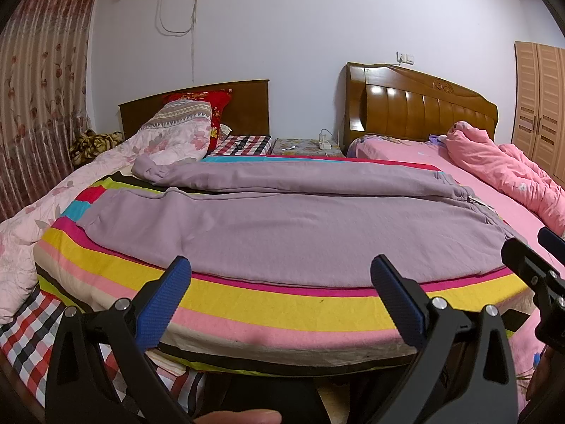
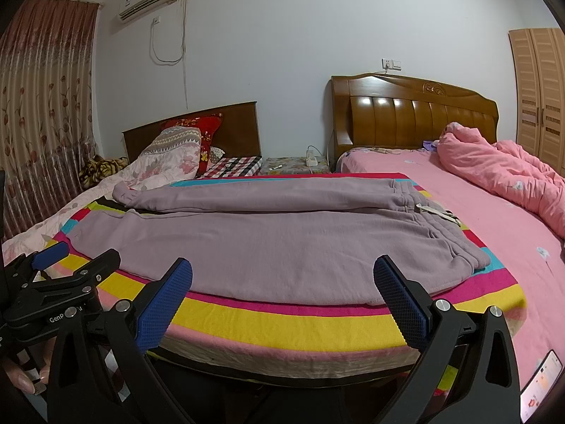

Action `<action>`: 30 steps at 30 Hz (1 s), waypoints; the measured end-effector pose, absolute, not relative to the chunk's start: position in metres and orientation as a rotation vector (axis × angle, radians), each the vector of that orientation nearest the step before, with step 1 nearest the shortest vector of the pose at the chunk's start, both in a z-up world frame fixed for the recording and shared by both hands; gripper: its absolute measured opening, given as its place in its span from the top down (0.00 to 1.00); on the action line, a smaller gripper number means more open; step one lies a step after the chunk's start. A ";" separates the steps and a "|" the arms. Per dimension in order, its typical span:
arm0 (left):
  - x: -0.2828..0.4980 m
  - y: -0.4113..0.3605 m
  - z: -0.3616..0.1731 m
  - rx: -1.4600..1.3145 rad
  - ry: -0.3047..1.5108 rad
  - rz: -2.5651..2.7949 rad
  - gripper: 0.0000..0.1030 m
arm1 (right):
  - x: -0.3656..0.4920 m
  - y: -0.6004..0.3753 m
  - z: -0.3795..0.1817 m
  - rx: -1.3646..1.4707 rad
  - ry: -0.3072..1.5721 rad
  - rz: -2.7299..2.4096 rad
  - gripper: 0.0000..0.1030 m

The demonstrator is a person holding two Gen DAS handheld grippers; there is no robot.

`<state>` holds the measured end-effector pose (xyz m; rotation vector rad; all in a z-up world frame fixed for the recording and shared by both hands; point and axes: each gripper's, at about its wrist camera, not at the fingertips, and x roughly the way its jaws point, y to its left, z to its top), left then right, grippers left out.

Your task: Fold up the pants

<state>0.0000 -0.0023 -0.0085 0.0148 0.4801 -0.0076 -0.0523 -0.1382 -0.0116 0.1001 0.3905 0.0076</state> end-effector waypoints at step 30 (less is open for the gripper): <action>-0.001 -0.004 -0.012 0.023 0.489 -0.012 0.01 | -0.053 -0.135 -0.015 0.104 0.395 0.011 0.04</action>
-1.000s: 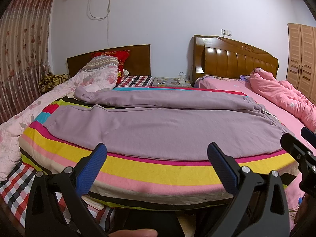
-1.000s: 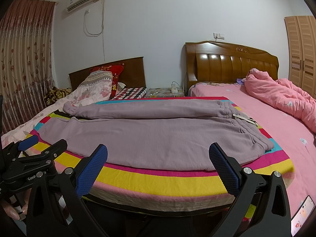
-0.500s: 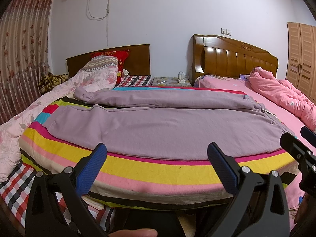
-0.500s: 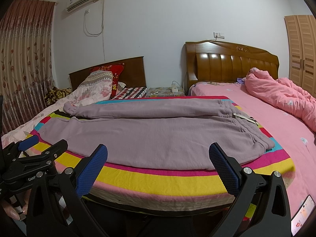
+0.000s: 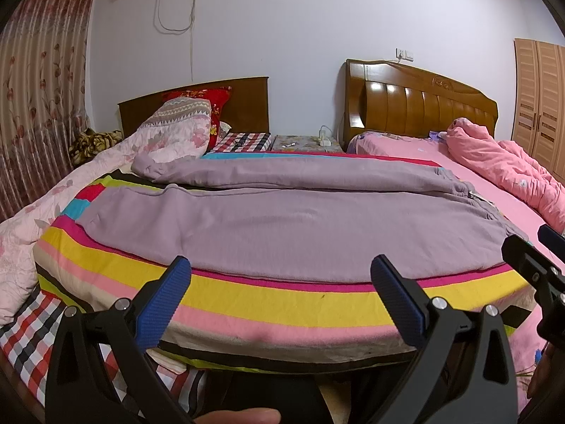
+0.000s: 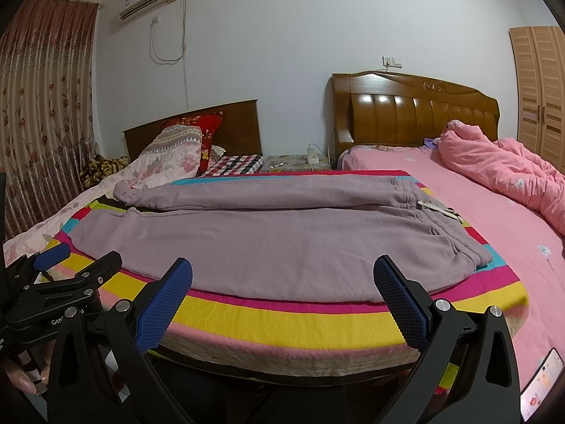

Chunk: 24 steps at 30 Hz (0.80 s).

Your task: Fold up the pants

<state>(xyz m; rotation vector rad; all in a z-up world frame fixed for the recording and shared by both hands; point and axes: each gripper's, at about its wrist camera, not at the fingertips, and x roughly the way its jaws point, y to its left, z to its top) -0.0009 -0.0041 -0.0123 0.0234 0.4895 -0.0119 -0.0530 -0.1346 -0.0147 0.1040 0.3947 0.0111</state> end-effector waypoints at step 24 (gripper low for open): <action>0.000 -0.003 -0.015 0.027 0.494 -0.015 0.01 | -0.048 -0.135 -0.021 0.099 0.386 0.000 0.04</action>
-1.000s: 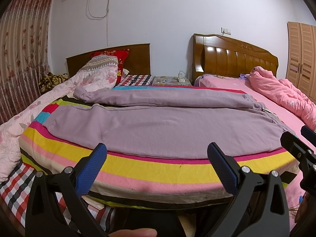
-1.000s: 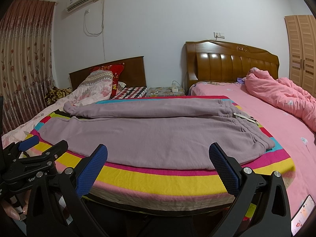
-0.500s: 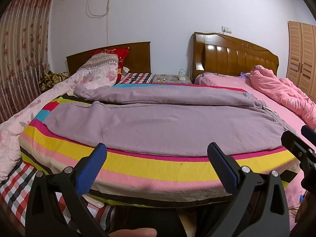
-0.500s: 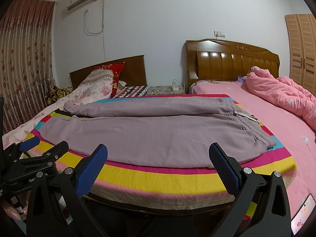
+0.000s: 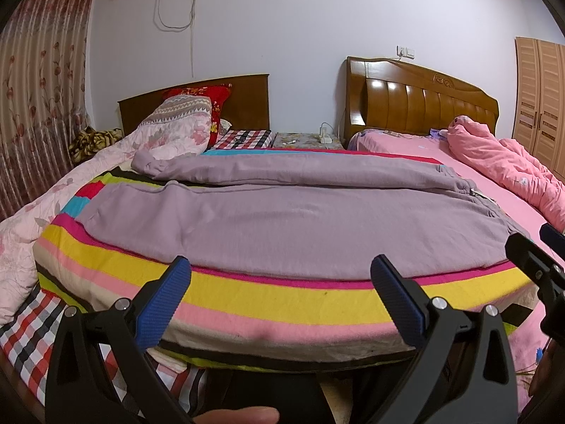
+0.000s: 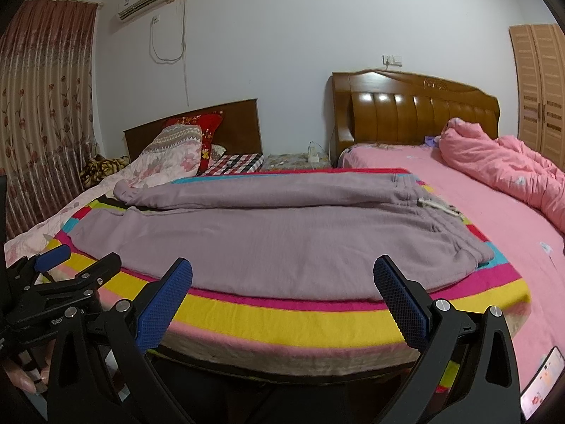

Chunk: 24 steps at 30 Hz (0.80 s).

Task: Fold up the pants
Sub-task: 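Move both grippers to the lilac sweatpants and grasp the cuffs with the right gripper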

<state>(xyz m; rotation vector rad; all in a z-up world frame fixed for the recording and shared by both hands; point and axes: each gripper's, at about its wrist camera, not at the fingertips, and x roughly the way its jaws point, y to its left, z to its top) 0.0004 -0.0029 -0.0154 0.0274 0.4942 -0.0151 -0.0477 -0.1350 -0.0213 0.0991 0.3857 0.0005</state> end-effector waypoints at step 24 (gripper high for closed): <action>0.241 -0.030 -0.024 -0.155 0.711 -0.173 0.02 | 0.383 -0.346 -0.044 -0.039 0.839 0.339 0.04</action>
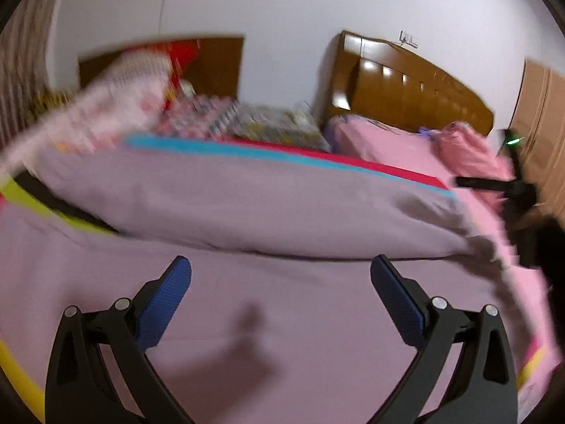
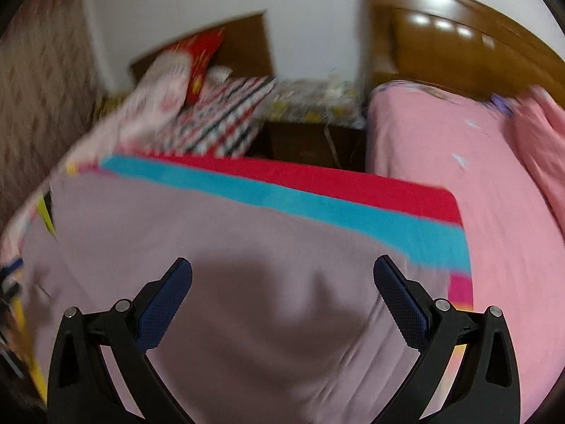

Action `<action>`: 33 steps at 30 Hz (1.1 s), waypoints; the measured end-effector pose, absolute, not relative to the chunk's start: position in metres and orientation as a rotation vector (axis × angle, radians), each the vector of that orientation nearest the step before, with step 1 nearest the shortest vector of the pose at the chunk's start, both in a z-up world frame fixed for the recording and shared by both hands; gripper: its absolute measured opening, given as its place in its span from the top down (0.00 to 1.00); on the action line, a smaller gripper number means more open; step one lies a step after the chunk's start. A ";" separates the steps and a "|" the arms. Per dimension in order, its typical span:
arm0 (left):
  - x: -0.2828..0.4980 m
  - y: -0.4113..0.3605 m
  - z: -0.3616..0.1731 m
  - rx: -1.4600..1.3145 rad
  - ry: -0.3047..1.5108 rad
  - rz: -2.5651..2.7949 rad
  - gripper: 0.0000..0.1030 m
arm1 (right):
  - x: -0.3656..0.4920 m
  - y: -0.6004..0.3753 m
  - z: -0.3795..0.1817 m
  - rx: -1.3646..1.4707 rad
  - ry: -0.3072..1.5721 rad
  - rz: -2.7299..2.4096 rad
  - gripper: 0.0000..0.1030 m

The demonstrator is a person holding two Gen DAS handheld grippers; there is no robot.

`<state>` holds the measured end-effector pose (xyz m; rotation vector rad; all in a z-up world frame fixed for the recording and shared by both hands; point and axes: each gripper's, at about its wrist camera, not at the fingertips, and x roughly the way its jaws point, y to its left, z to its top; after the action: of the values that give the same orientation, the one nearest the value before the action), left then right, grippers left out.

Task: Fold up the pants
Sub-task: 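Move both grippers to the lilac sweatpants and grasp the cuffs with the right gripper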

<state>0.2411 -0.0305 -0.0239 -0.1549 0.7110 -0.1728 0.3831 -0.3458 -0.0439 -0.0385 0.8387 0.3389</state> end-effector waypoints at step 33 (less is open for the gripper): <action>0.257 0.021 -0.056 -0.536 0.971 -0.366 0.02 | 0.101 -0.266 -0.052 -0.235 0.574 0.392 0.86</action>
<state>0.2572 0.0206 -0.0559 -0.5363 0.9715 -0.3659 0.1007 -0.2658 -0.0525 -0.2346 0.5744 0.3919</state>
